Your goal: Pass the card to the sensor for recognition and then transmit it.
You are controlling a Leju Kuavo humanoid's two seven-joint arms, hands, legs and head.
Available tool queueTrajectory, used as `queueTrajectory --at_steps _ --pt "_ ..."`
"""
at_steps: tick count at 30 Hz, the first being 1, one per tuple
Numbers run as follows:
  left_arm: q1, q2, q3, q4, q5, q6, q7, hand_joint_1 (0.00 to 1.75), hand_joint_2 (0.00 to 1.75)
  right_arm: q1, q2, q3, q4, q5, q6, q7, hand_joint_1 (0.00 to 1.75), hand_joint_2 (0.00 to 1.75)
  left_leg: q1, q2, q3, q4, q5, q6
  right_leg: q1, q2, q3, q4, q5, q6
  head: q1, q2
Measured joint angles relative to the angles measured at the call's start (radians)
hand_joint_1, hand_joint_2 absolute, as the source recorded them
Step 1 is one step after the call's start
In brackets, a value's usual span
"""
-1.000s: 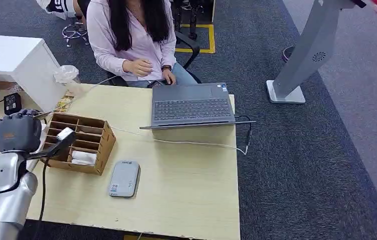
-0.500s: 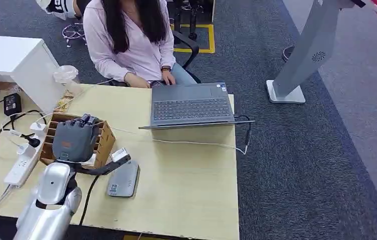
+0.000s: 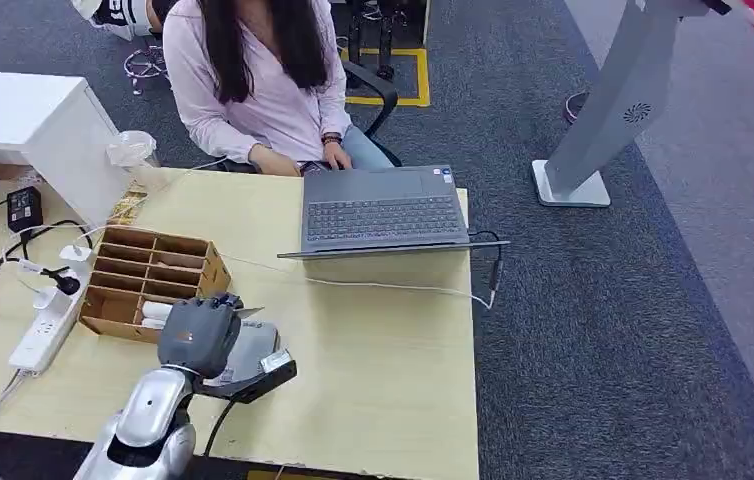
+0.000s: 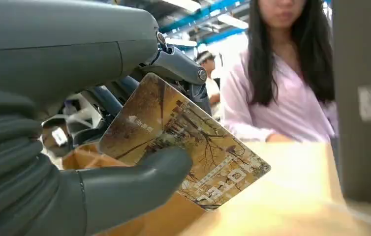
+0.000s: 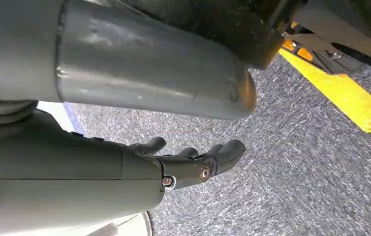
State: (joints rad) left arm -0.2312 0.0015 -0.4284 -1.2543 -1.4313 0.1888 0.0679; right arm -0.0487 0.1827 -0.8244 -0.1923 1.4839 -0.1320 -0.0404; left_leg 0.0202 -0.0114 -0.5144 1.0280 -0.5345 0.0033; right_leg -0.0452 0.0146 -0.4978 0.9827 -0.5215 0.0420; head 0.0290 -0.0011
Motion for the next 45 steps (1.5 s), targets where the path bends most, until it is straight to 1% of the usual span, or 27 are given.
queueTrajectory --at_steps 7,10,15,24,28,30,31,35,36,37,38,42,45 --pt "0.046 0.001 -0.027 -0.005 0.003 -0.013 0.002 1.75 1.75 0.002 0.001 -0.012 0.0 -0.005 -0.009 -0.005 0.0 0.0 0.0 0.0 0.0 0.0 0.0 0.0 0.0 0.0 0.0 0.0 0.0 0.0 0.0 0.0" --pt "0.059 0.004 -0.044 -0.013 0.002 -0.037 0.005 1.75 1.75 0.002 0.002 -0.017 0.0 -0.008 -0.013 -0.005 0.0 0.0 0.0 0.0 0.0 0.0 0.0 0.0 0.0 0.0 0.0 0.0 0.0 0.0 0.0 0.0" --pt "0.066 0.006 -0.07 -0.013 0.006 -0.063 0.031 1.75 1.75 0.002 0.002 -0.02 0.0 -0.006 -0.013 -0.005 0.0 0.0 0.0 0.0 0.0 0.0 0.0 0.0 0.0 -0.001 0.0 0.0 0.0 0.0 0.0 0.0" --pt "0.064 0.01 -0.074 -0.013 0.013 -0.063 0.04 1.75 1.75 0.002 0.002 -0.032 0.0 -0.002 -0.013 -0.005 0.0 0.0 0.0 0.0 0.0 0.0 0.0 0.0 0.0 -0.001 0.001 0.0 0.0 0.0 0.0 0.0" --pt "0.053 0.01 -0.074 -0.013 0.016 -0.05 0.064 1.75 1.75 0.002 0.002 -0.033 0.0 0.004 -0.012 -0.005 0.0 0.0 0.0 0.0 0.0 0.0 0.0 0.0 0.0 -0.001 0.0 0.0 0.0 0.0 0.0 0.0" --pt "0.041 0.01 -0.067 -0.013 0.014 -0.018 0.078 1.75 1.75 0.003 0.002 -0.033 0.0 0.011 -0.011 -0.005 0.0 0.0 0.0 0.0 0.0 0.0 0.0 0.0 0.0 -0.001 0.0 0.0 0.0 0.0 0.0 0.0" --pt "0.03 0.01 -0.062 -0.013 0.008 0.01 0.081 1.75 1.75 0.003 0.002 -0.033 0.0 0.014 -0.011 -0.005 0.0 0.0 0.0 0.0 0.0 0.0 0.001 0.0 0.0 -0.001 0.0 0.0 0.0 0.0 0.0 0.0" --pt "-0.049 0.018 -0.009 -0.017 -0.029 0.151 0.081 1.75 1.75 0.002 0.002 -0.032 0.0 0.031 -0.005 -0.005 0.0 0.0 0.0 -0.001 0.0 0.0 0.001 0.0 0.0 -0.001 0.0 0.001 0.001 0.0 0.0 0.0" --pt "-0.076 0.025 0.011 -0.02 -0.05 0.201 0.073 1.75 1.75 0.002 0.002 -0.031 0.0 0.032 -0.002 -0.005 0.0 0.0 0.0 -0.001 0.0 0.0 0.001 0.0 0.0 -0.001 0.0 0.001 0.001 0.0 0.0 0.0" --pt "-0.103 0.033 0.029 -0.021 -0.066 0.236 0.066 1.75 1.75 0.002 0.002 -0.03 0.0 0.034 0.001 -0.006 0.0 0.0 0.0 0.0 0.0 0.0 0.001 0.0 0.0 -0.001 0.0 0.001 0.001 0.0 0.0 0.0" --pt "-0.127 0.042 0.045 -0.021 -0.075 0.257 0.059 1.75 1.75 0.002 0.002 -0.029 0.0 0.034 0.005 -0.007 0.0 0.0 0.0 0.0 0.0 0.0 0.002 0.0 0.0 -0.001 0.0 0.002 0.001 0.0 0.0 0.0" --pt "-0.218 0.072 0.127 -0.013 -0.087 0.294 0.022 1.75 1.75 0.001 0.002 -0.019 0.0 0.035 0.007 -0.008 0.0 0.0 0.0 0.0 0.0 0.0 0.002 0.0 0.0 -0.001 0.0 0.002 0.001 0.0 0.0 0.0" --pt "-0.269 0.089 0.167 0.006 -0.09 0.298 0.019 1.75 1.75 0.001 0.002 -0.011 0.0 0.037 0.008 -0.008 0.0 0.0 0.0 0.0 0.0 0.0 0.002 0.0 0.0 -0.001 0.0 0.002 0.001 0.0 0.0 0.0"
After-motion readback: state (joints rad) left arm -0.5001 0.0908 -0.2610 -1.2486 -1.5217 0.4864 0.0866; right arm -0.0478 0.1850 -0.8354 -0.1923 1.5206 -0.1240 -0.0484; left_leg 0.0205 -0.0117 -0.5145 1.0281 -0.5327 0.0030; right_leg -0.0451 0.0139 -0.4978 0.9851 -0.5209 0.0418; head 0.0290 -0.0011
